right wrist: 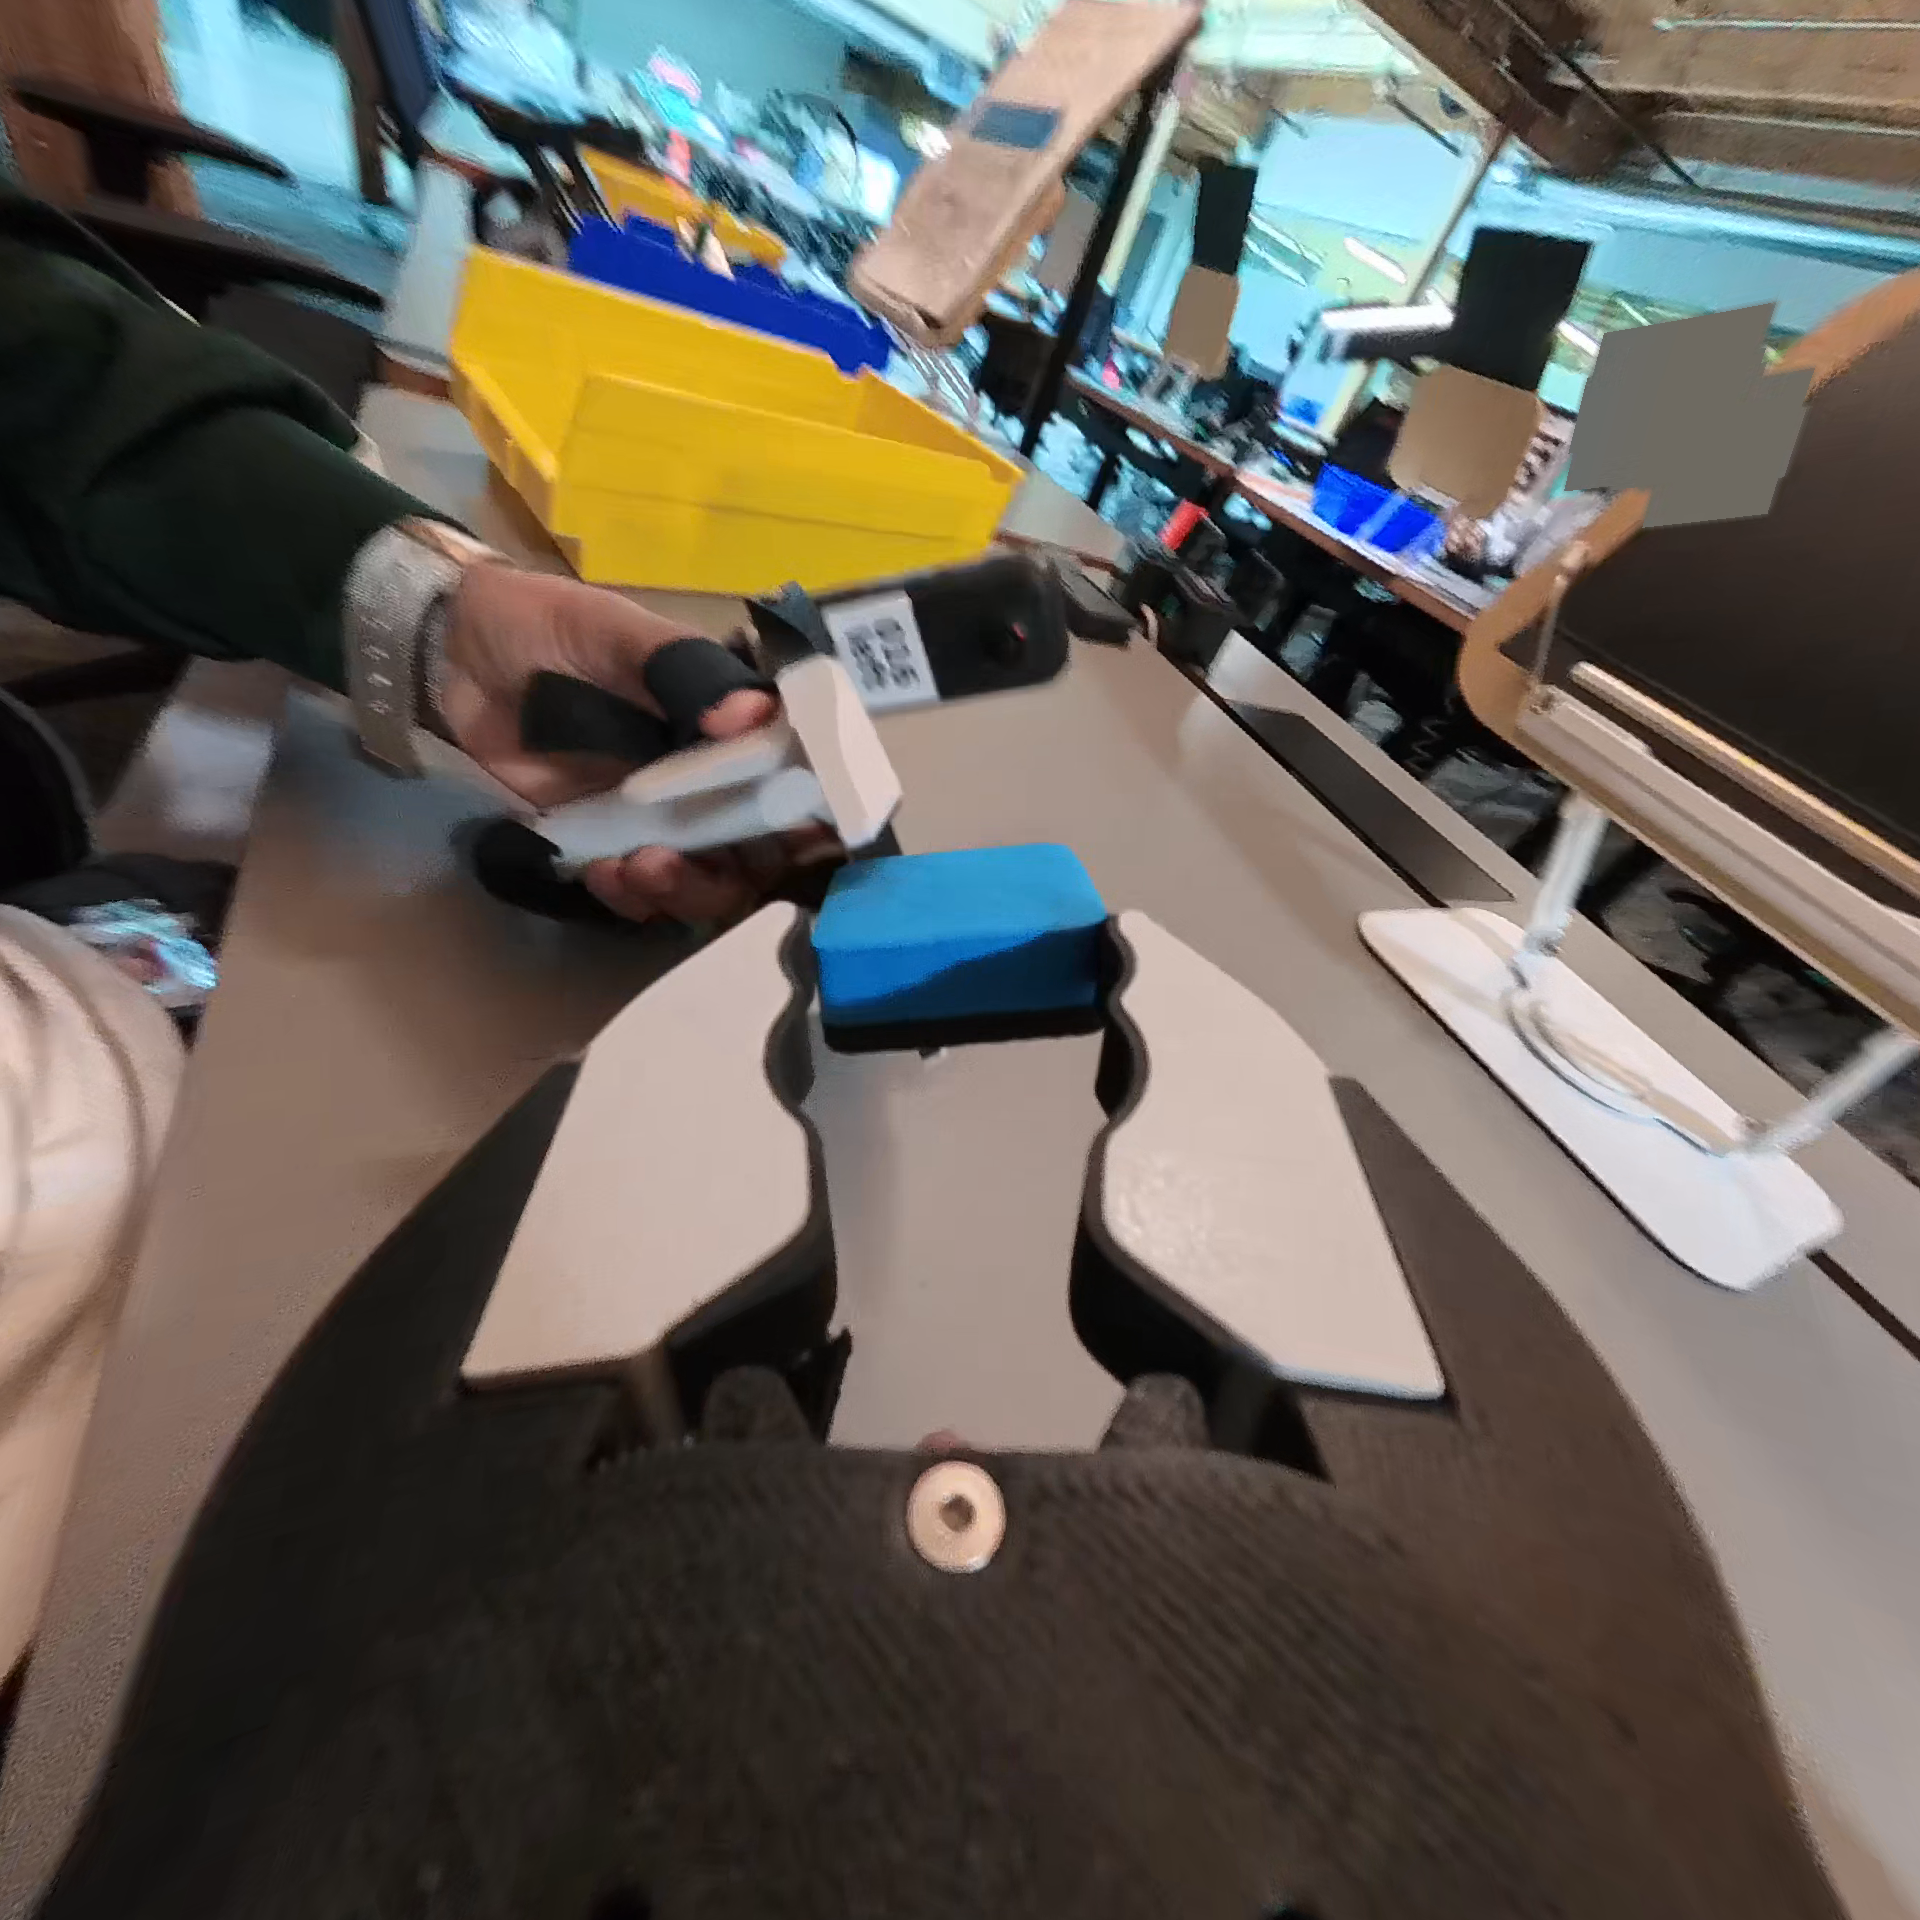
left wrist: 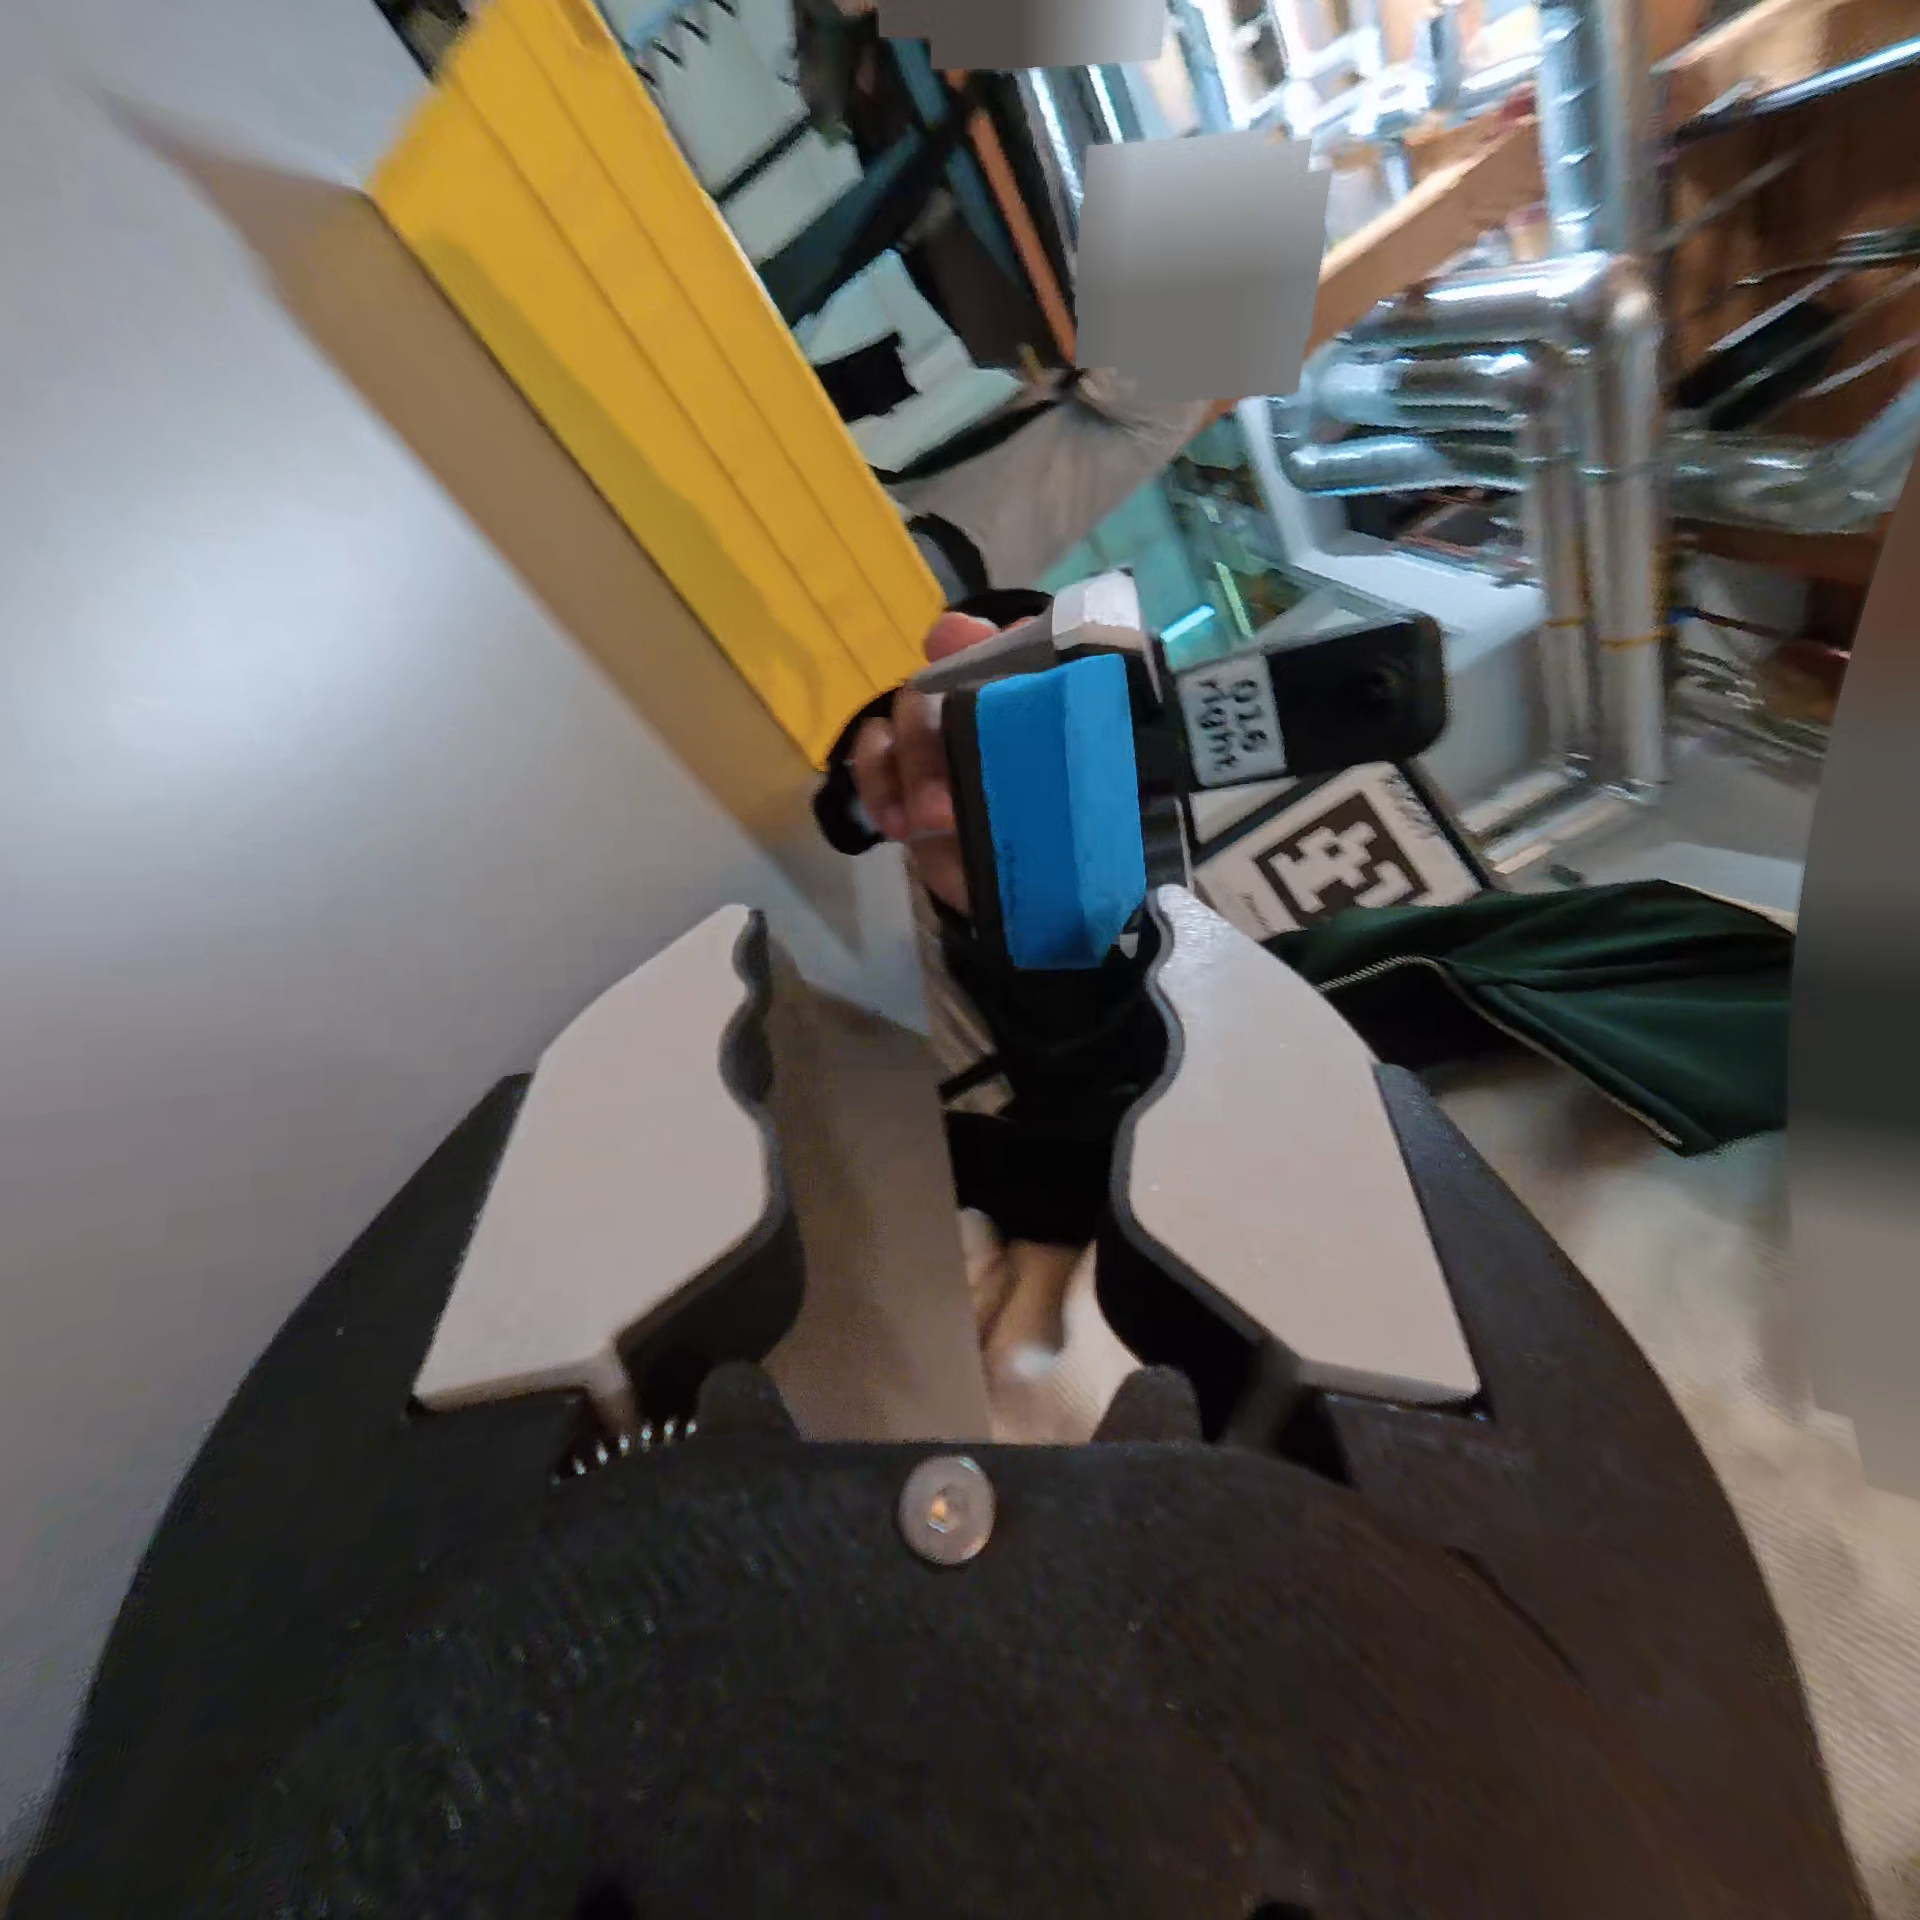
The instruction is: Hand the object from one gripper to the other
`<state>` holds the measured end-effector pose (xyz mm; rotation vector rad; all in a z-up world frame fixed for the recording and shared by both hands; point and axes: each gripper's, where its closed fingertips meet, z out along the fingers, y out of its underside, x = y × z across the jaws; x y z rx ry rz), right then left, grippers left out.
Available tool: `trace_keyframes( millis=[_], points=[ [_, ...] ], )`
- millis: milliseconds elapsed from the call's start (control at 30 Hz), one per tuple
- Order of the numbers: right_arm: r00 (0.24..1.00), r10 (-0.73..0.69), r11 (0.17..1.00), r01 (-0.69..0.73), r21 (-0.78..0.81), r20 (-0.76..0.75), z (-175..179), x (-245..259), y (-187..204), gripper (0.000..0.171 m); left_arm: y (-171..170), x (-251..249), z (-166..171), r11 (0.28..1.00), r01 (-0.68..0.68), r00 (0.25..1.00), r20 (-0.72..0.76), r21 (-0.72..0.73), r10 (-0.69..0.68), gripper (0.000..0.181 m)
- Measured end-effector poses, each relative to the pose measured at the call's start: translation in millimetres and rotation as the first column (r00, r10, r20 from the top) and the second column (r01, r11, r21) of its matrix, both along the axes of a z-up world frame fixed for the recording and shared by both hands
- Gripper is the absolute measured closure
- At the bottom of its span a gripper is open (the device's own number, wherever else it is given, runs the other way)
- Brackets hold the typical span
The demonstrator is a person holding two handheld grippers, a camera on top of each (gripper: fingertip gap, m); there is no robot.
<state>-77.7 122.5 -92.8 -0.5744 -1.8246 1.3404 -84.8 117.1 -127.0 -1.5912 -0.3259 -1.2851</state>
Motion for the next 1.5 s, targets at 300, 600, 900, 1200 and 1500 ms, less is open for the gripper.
trace_keyframes(
  millis=[300,600,900,1200,1500],
  points=[
    [0.946,-0.323,0.8,0.268,0.537,0.008,-40.8,-16.3,-1.0,0.118,3.0,-17.1,-8.0,0.977,-0.213,0.876,-0.447,-0.019,0.182,0.121],
    [0.928,-0.37,0.671,0.303,0.677,-0.048,-47.9,-16.6,-18.0,0.118,5.6,-0.6,-24.2,0.982,-0.174,0.799,-0.593,-0.075,0.097,0.126],
    [0.94,-0.336,0.824,0.32,0.468,-0.052,-29.7,-19.6,-4.5,0.092,2.4,-14.2,1.8,0.982,-0.184,0.889,-0.42,0.038,0.183,0.128],
    [0.962,0.039,0.857,0.108,-0.503,0.272,8.4,-11.3,1.2,0.11,-10.7,-11.5,46.0,0.951,-0.078,0.996,-0.018,0.299,0.087,0.129],
    [0.971,0.027,0.892,0.084,-0.444,0.239,10.4,-7.5,-3.6,0.123,-13.2,-5.7,56.8,0.928,-0.072,0.997,0.043,0.367,0.061,0.129]
  ],
)
